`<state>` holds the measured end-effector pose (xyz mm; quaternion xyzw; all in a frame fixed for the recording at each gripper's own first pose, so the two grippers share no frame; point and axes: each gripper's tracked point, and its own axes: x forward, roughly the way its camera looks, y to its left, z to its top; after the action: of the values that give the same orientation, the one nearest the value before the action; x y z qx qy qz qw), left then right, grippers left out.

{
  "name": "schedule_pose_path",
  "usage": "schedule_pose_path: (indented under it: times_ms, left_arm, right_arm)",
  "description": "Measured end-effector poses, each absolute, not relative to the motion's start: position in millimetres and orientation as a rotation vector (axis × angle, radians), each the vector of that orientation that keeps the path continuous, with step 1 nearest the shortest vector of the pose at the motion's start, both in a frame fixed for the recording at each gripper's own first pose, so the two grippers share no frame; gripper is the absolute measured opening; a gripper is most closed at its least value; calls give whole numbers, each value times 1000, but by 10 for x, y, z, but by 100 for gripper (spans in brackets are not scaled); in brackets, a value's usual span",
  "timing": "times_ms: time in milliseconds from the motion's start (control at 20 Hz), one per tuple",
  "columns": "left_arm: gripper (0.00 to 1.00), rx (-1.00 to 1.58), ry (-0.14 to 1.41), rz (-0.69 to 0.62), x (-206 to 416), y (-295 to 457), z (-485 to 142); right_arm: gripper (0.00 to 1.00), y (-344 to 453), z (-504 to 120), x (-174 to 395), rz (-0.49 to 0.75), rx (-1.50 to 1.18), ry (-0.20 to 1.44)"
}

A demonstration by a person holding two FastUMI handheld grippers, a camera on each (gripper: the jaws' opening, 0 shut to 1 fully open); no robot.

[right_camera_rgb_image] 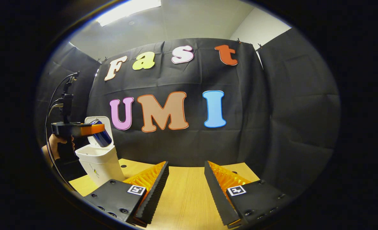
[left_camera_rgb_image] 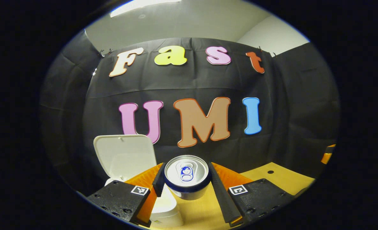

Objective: Press the lid of the desktop garbage bin to open it, pick up the crumpled paper on the desktop and throw it into the bin, then pick up the pop can on the desktop and drop it into the bin, and finally close the garbage bin lid.

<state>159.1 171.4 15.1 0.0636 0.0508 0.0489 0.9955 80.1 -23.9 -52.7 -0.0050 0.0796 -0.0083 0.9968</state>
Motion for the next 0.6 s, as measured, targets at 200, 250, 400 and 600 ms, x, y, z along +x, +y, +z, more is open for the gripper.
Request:
schedule_pose_path:
  times_ms: [200,250,400,600]
  left_arm:
    - [75,128,147,204,1613,2354,28]
    - [76,121,165,231,1612,2515,-56]
    - [76,88,237,292,1620,2885,-365]
    - [76,26,324,334,1570,3099,-768]
  right_arm:
    - [78,-189,-554,760,-13,-16,165]
    - [78,-181,-558,744,-15,-17,165]
    - [82,-156,-574,718,-18,-20,173]
    - [77,-131,-583,678,-20,-32,178]
